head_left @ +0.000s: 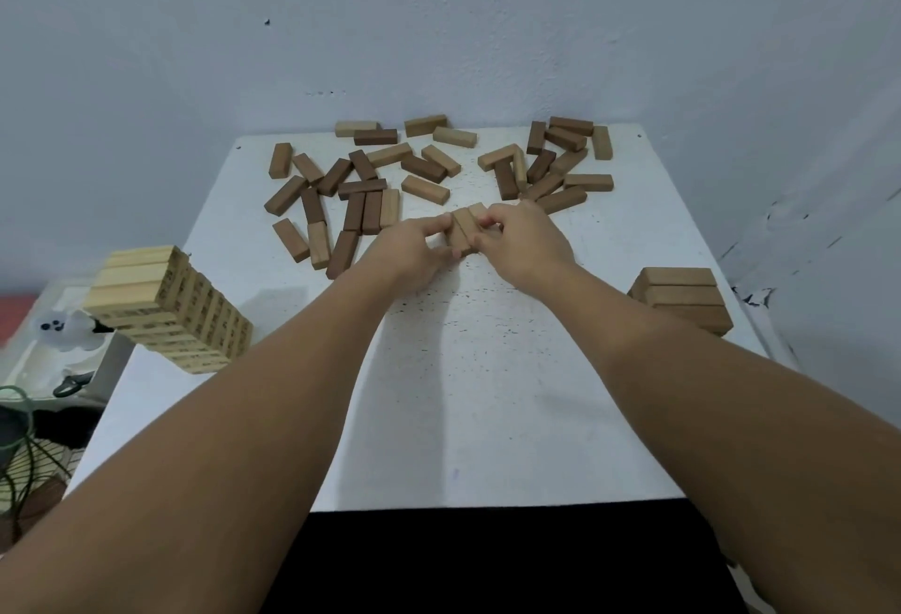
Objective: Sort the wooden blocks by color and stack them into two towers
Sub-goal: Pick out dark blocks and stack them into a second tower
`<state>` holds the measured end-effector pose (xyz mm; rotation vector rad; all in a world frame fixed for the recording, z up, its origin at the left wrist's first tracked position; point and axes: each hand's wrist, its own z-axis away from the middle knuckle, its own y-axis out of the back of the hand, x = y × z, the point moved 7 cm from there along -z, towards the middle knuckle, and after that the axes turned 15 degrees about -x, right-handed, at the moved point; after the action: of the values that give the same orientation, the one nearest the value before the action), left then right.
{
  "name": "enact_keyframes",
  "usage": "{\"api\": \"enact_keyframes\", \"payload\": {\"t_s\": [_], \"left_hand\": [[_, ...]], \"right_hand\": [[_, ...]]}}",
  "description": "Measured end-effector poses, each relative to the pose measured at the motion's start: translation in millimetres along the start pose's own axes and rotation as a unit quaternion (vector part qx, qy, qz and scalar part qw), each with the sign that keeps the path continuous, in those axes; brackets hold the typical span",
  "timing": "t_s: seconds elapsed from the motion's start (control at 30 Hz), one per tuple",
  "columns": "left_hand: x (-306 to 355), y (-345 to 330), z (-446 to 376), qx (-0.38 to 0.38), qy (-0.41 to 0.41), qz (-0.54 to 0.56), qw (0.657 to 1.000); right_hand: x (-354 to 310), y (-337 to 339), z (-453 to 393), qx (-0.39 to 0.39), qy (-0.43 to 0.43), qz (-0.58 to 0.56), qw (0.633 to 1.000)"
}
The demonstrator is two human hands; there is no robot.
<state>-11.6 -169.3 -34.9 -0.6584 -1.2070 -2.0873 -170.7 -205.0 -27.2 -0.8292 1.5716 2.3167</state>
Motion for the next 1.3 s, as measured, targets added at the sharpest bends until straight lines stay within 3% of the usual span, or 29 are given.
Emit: {"api": "enact_keyframes", "payload": {"t_s": [0.43, 0.6, 0.87, 0.97, 1.13, 1.3], "left_hand": [[-13, -40, 75, -0.038, -0.034, -0.137, 0.989], [-31, -62, 105, -0.034, -0.07, -0.089, 0.993], [-41, -65, 117, -0.036, -0.083, 0.087, 0.992], [-39, -62, 111, -0.054, -0.049, 0.09, 0.993], [-33, -62, 100, -0.082, -0.026, 0.084, 0.993], [-32, -59, 100, -0.087, -0.031, 0.08, 0.992]], "right_hand": [[9, -39, 98, 0.022, 0.003, 0.025, 0.999], [14, -50, 136, 0.025, 0.02, 0.048, 0.998], [23, -37, 131, -0.042, 0.048, -0.06, 0.996], [25, -37, 127, -0.091, 0.057, -0.091, 0.99], [32, -44, 125, -0.202, 0.058, -0.02, 0.978], [35, -42, 116, -0.218, 0.069, -0.056, 0.972]]}}
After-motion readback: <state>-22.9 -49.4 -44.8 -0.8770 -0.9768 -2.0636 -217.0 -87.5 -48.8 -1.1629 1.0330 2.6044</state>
